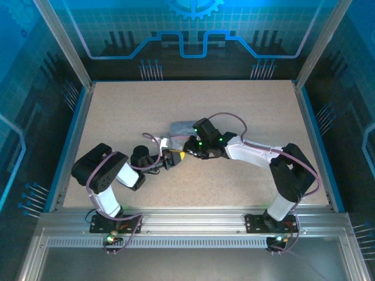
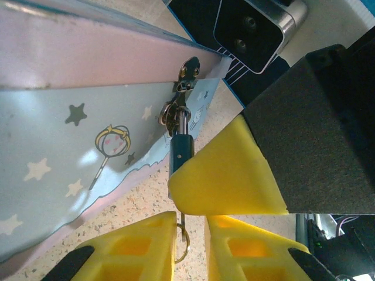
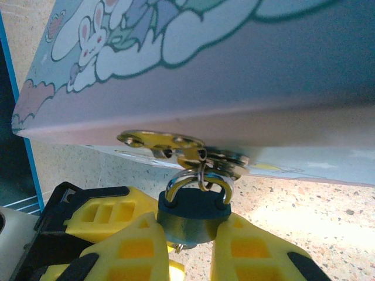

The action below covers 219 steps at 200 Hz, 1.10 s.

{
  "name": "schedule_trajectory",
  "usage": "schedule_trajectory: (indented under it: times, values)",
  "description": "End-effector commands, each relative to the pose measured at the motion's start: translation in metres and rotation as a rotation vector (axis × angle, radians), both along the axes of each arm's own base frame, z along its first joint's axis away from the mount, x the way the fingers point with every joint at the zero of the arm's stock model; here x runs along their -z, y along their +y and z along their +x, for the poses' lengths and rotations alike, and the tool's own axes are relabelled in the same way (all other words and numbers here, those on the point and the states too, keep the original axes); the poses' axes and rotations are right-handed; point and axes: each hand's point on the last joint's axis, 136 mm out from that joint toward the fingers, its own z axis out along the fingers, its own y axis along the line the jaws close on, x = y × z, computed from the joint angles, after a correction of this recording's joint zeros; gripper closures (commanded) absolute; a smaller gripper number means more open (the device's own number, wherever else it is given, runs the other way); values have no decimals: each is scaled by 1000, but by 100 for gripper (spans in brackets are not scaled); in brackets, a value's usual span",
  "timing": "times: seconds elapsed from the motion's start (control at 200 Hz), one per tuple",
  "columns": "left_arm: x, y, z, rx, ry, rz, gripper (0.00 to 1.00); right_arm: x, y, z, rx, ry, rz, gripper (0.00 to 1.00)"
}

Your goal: Unlock the padlock with the key

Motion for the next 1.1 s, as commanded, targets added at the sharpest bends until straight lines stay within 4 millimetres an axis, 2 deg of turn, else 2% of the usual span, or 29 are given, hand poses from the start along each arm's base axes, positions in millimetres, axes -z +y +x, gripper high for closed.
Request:
schedule_trajectory:
  times: [0.0,0.1,0.185,0.38,0.42,0.49,0.545,0.65,0.795,1.09]
  values:
    - [-5,-7,2,20,-28,-10,85,-22,5,2,-8,-32,68,100]
    - [-4,-9,2,24,-27,-10,91,-23,5,2,-5,-32,72,100]
    - [-3,-9,3,18,-25,-8,100,-23,6,2,-6,-30,79,100]
    - [-6,-8,4,4,-31,-10,100,-23,5,1,-3,-28,81,100]
    - [-6,-8,4,4,-31,-12,100,-22,5,1,-1,-26,82,95]
    - [-7,-8,4,4,-31,-13,100,-23,4,2,9,-27,83,75]
    - [-6,-7,3,5,-27,-13,100,-22,4,2,15,-28,84,63]
    - [-4,-7,2,6,-21,-10,100,-22,2,4,28,-32,80,54]
    - [-4,-6,1,3,-25,-7,100,-20,-2,5,46,-32,63,53]
    - [-5,-12,-4,23,-42,1,100,-8,-9,9,65,-24,0,65]
